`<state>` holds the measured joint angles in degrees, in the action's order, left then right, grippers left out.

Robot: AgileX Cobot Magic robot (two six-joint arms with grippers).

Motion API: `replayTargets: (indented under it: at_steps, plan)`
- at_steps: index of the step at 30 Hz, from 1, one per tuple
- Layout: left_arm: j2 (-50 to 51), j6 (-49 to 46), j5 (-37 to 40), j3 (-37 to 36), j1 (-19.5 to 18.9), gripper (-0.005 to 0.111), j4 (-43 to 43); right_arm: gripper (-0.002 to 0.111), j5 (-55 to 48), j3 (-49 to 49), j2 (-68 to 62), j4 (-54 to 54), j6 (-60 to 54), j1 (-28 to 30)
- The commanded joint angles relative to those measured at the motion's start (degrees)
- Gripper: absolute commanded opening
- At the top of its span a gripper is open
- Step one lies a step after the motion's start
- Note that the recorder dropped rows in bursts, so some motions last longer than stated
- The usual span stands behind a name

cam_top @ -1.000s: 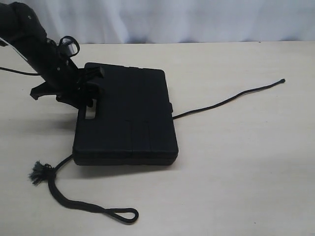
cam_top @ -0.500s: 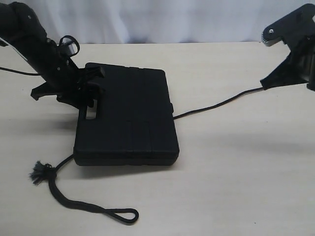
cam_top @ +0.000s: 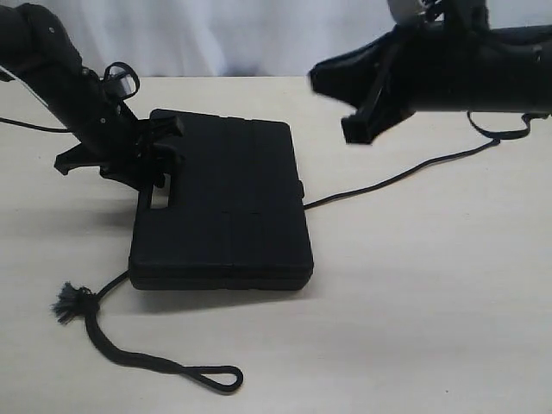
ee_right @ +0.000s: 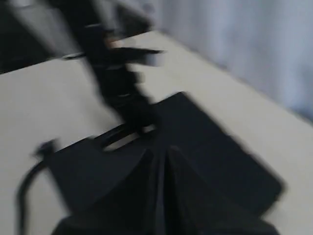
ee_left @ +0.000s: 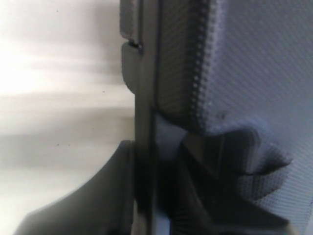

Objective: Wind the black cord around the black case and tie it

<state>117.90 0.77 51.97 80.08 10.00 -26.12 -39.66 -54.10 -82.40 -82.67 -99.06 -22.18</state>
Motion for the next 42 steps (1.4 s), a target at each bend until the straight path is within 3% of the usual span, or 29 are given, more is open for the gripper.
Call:
replayTargets:
  at_steps: [1, 5, 7, 10, 13, 18, 22, 27, 37, 42]
  plan:
    - [-0.78, -0.77, 0.16, 0.67, -0.09, 0.000, -3.33, 0.004, -15.97, -7.44, -3.62, 43.15, 37.84, 0.01]
    - [-0.78, -0.77, 1.86, 0.67, -0.09, 0.000, -6.81, 0.004, -9.54, -9.67, -4.85, 83.51, 78.77, 0.01]
    - [-0.78, -0.77, 2.32, 0.67, -0.09, 0.000, -10.03, 0.004, -7.92, -8.82, -4.54, 96.90, 92.43, 0.01]
    - [-0.78, -0.77, 2.78, 0.67, -0.09, 0.000, -15.03, 0.004, -3.61, -5.73, -2.31, 108.79, 98.17, -3.14]
    - [-0.78, -0.77, 2.78, 0.67, -0.09, 0.000, -17.76, 0.004, 2.70, -2.57, 0.80, 117.03, 101.23, -10.35]
    - [-0.78, -1.17, 2.78, 0.67, -0.09, 0.000, -18.45, 0.004, 15.27, 3.07, 4.06, 118.64, 102.05, -21.94]
    - [-0.78, -1.17, 2.89, 0.67, -0.09, 0.000, -19.22, 0.005, 17.51, 6.35, 4.17, 118.64, 101.35, -30.36]
    - [-0.78, -2.57, 4.01, 0.67, -0.09, 0.000, -23.30, 0.025, 18.47, 9.87, 4.17, 119.91, 101.24, -37.48]
    - [-0.78, -10.85, 7.93, 0.67, -0.09, 0.000, -36.24, 0.081, 25.98, 14.25, 2.60, 126.46, 101.24, -39.27]
    - [-0.78, -11.51, 7.93, 0.67, -0.09, 0.000, -37.08, 0.084, 27.01, 14.33, -3.13, 130.25, 101.46, -39.27]
